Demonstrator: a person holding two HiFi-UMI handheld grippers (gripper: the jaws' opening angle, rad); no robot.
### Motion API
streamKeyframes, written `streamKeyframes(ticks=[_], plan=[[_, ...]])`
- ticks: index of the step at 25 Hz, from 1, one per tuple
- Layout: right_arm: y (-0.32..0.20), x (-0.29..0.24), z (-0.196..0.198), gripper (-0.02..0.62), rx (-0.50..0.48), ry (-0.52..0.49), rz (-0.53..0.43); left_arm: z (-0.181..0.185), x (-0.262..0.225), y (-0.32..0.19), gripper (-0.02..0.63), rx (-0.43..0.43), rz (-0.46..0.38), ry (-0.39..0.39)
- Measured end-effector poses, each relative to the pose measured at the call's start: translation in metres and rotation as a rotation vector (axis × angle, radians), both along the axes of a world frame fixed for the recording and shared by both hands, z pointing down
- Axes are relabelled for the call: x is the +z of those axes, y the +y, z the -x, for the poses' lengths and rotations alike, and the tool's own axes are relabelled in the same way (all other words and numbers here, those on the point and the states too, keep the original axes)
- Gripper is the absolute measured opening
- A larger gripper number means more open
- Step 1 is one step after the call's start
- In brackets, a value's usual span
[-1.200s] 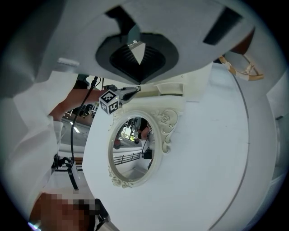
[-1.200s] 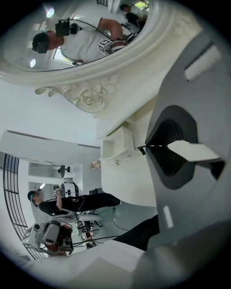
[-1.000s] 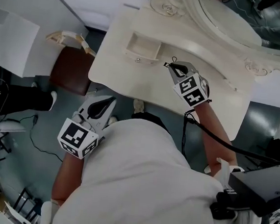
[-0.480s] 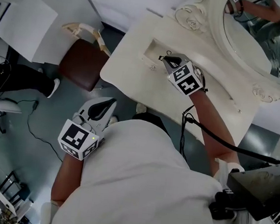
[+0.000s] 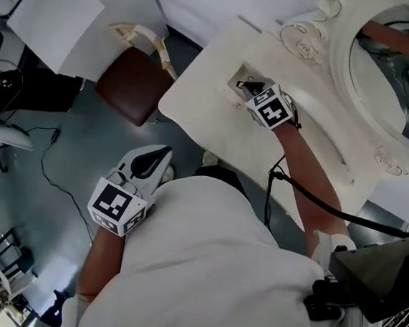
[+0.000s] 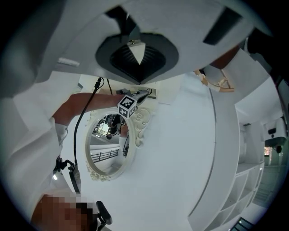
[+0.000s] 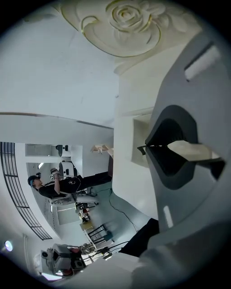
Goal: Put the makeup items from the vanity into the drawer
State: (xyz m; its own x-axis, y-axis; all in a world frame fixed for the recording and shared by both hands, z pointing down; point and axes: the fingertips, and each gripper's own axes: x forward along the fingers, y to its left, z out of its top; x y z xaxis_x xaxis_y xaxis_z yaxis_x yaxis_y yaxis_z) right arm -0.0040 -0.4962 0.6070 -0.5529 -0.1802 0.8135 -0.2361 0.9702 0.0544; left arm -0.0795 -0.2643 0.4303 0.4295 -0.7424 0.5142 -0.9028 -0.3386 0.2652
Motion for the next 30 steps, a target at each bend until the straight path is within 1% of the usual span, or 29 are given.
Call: streamKeyframes(ticks=[8, 20, 23, 27, 30], plan=[[-0.002, 0.026, 0.002, 0.015, -0.002, 0.062, 0.067, 0.012, 0.003, 0.003, 0.003, -0.032, 0.017, -0.004], [-0.004, 0.037, 0.005, 0.026, -0.003, 0.098, 0.108, 0.019, 0.007, 0.005, 0.003, -0.017, 0.027, 0.011], [-0.002, 0.036, 0.005, 0.054, 0.000, 0.092, 0.121, 0.020, 0.006, 0.010, 0.003, -0.008, 0.023, 0.012], [0.000, 0.024, 0.005, 0.054, 0.030, 0.068, 0.110, 0.026, 0.002, 0.019, 0.003, 0.001, 0.014, 0.013], [0.005, 0.005, 0.003, 0.046, 0.073, 0.042, 0.078, 0.034, -0.003, 0.026, 0.003, 0.029, 0.000, 0.017]])
